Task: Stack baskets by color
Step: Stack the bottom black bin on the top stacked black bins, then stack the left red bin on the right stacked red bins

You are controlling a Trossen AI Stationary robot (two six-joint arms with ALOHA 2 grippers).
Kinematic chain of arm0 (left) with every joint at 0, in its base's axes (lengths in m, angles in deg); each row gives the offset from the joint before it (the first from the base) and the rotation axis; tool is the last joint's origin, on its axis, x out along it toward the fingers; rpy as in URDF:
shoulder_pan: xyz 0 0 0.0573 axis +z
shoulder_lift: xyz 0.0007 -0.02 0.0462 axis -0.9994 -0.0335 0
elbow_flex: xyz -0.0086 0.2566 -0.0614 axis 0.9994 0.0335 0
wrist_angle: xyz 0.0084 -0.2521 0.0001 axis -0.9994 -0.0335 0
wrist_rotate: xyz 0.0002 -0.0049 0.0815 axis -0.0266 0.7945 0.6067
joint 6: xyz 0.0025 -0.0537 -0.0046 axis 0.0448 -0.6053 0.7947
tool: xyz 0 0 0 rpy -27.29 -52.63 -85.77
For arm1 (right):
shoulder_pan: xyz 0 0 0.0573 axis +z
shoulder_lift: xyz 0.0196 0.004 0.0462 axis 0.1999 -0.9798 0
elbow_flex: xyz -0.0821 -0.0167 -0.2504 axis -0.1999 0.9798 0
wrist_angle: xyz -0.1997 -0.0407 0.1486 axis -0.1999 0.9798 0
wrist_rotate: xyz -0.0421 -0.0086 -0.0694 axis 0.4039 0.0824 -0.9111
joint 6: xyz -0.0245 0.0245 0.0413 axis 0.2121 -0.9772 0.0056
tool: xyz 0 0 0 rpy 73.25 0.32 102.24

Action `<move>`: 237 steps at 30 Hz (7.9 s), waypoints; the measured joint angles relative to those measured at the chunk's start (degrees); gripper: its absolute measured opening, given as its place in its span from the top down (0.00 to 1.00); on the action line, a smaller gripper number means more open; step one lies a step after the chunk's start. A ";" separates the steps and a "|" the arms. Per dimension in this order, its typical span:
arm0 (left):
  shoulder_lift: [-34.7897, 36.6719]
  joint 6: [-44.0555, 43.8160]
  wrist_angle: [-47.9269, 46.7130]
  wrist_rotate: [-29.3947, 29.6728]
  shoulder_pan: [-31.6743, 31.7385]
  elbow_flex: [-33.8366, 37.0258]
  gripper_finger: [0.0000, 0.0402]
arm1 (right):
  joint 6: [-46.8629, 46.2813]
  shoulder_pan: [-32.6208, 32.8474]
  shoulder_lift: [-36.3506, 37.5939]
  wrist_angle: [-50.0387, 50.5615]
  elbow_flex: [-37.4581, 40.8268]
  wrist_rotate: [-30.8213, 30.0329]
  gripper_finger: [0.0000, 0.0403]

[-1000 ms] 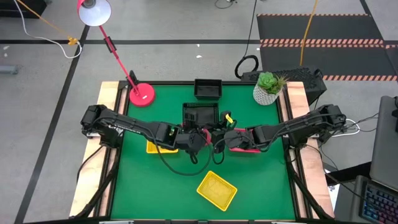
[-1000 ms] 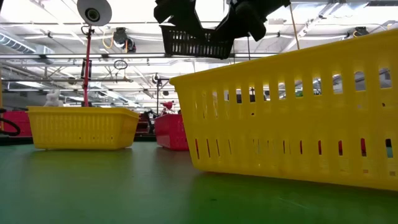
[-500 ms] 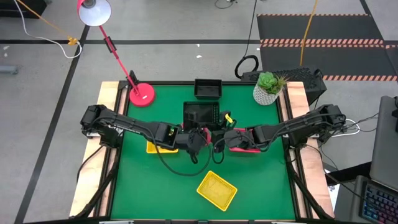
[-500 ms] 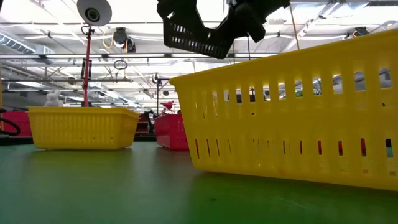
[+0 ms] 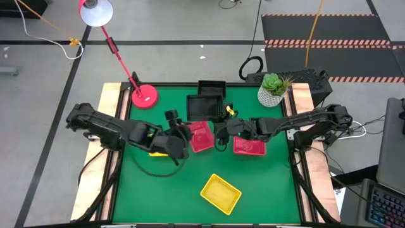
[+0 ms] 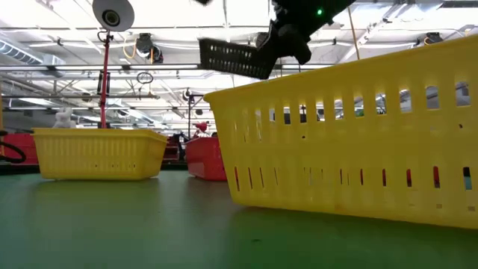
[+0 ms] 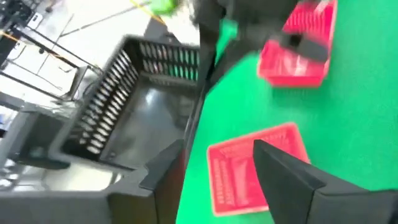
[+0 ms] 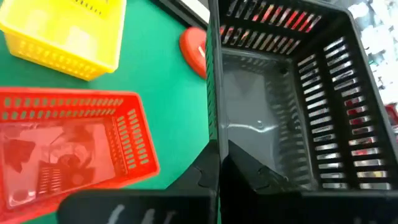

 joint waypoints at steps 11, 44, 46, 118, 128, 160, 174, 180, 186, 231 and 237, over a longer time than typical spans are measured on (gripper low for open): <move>16.25 -3.14 -1.44 6.93 -1.23 13.01 0.76 | -0.95 -14.84 0.01 1.33 0.00 13.37 0.99; 33.33 12.17 27.74 -8.25 12.81 35.86 0.85 | -0.11 -34.78 -12.91 -4.46 -0.04 34.45 0.99; 33.33 12.26 27.70 -9.17 13.13 35.86 0.85 | -0.55 -35.07 -12.91 -4.20 -0.04 34.45 0.99; 33.29 12.67 29.68 -11.66 13.43 35.86 0.85 | 1.02 -37.94 -16.22 -5.94 -0.05 38.56 0.80; 33.29 12.86 29.60 -11.66 13.43 35.86 0.85 | -0.23 -36.04 -13.19 -5.32 -0.07 36.97 0.69; 33.29 19.39 30.12 -11.62 16.30 35.84 0.85 | -2.69 -12.69 -2.87 4.80 -1.83 39.30 0.67; 33.29 18.98 30.14 -16.08 19.53 35.84 0.85 | -1.31 -10.37 -3.19 12.07 -1.81 42.74 0.67; 33.29 18.83 30.13 -16.86 19.79 35.84 0.85 | -4.05 -6.72 -3.36 11.54 -1.79 39.97 0.67; 33.29 18.87 30.14 -16.86 19.79 35.84 0.85 | -5.95 -4.80 -3.38 9.90 -2.14 40.17 0.67; 33.27 19.11 30.14 -17.22 19.79 35.84 0.85 | 7.00 -4.92 -9.83 3.10 -2.35 37.21 0.67; 33.27 19.08 30.14 -17.23 19.79 35.84 0.85 | -6.72 -2.72 -12.08 11.59 -7.67 37.30 0.66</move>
